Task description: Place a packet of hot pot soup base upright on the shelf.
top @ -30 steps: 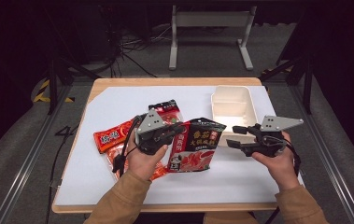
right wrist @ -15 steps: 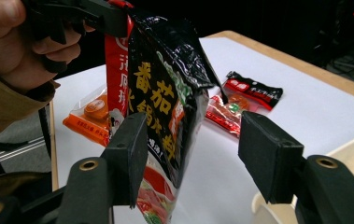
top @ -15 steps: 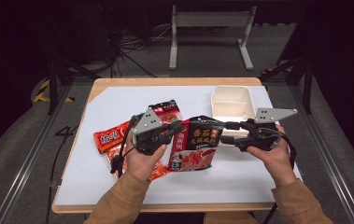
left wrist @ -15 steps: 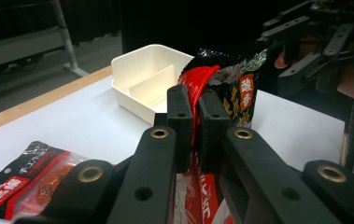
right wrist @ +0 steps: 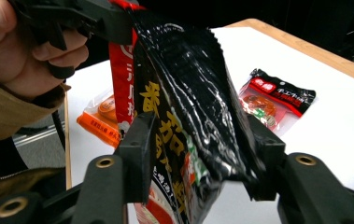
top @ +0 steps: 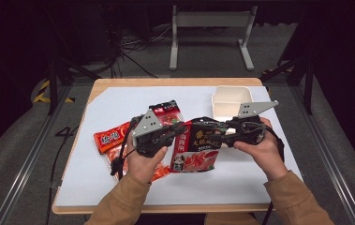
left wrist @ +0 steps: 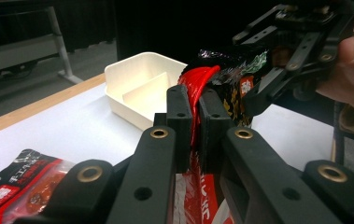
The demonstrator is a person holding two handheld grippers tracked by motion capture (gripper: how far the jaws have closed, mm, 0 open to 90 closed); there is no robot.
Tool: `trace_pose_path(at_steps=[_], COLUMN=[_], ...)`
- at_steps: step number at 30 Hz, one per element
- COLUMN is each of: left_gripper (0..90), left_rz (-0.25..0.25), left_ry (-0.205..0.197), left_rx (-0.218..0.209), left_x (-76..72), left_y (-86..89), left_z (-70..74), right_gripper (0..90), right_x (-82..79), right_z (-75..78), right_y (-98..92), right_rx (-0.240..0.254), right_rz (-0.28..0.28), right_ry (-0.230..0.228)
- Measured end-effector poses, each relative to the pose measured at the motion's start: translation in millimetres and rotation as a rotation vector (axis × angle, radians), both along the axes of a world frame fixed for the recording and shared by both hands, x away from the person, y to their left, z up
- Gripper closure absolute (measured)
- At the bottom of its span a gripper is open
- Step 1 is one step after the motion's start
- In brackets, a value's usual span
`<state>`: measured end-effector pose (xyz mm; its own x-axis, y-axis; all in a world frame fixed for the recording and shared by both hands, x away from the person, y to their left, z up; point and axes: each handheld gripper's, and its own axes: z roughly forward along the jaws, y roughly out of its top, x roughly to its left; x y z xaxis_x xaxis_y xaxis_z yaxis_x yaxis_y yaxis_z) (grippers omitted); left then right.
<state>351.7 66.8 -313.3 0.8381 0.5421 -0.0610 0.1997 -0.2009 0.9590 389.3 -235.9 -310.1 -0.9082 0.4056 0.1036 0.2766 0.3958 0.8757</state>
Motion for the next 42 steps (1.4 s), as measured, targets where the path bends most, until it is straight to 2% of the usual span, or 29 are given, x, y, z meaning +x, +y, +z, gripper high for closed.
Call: trace_pose_path(at_steps=[5, 8, 11, 15, 17, 20, 25, 30, 35, 42], left_gripper=[85.4, 85.3, 84.3, 82.8, 80.1, 76.0, 63.1, 49.1, 43.5, 38.5], left_rz=[0.002, 0.003, -0.001, 0.002, 0.003, 0.004, 0.006, 0.016, 0.019, 0.036], left_ry=[-0.002, -0.006, 0.001, -0.002, -0.001, 0.013, 0.018, 0.03, 0.041, 0.05], left_rx=[0.0, -0.005, -0.016, -0.024, -0.022, -0.023, -0.03, -0.009, 0.02, 0.037], left_x=[-1.0, -1.4, -0.8, -0.4, -0.2, 1.5, 3.2, 3.1, 3.7, 6.6], left_y=[1.4, 5.2, 10.7, 17.0, 18.9, 21.6, 27.6, 33.0, 36.5, 42.3], left_z=[0.4, 1.9, 3.8, 5.9, 6.4, 6.2, 8.8, 9.6, 9.5, 7.2], right_gripper=[61.8, 71.8, 75.1, 76.0, 77.1, 78.3, 79.4, 79.4, 79.4, 79.3], right_x=[3.8, 6.0, 7.3, 6.8, 7.2, 7.5, 10.1, 13.5, 17.5, 25.7], right_z=[1.0, 5.3, 11.8, 18.4, 25.0, 28.5, 38.4, 49.7, 60.6, 75.8], right_y=[5.4, 7.6, 11.6, 16.0, 18.3, 19.3, 19.7, 18.1, 13.6, 3.4], right_rx=[-0.026, -0.056, -0.064, -0.079, -0.082, -0.081, -0.082, -0.085, -0.089, -0.086], right_rz=[0.03, 0.048, 0.076, 0.072, 0.066, 0.058, 0.058, 0.053, 0.045, 0.018], right_ry=[0.017, 0.018, 0.001, -0.025, -0.045, -0.051, -0.058, -0.069, -0.087, -0.102])
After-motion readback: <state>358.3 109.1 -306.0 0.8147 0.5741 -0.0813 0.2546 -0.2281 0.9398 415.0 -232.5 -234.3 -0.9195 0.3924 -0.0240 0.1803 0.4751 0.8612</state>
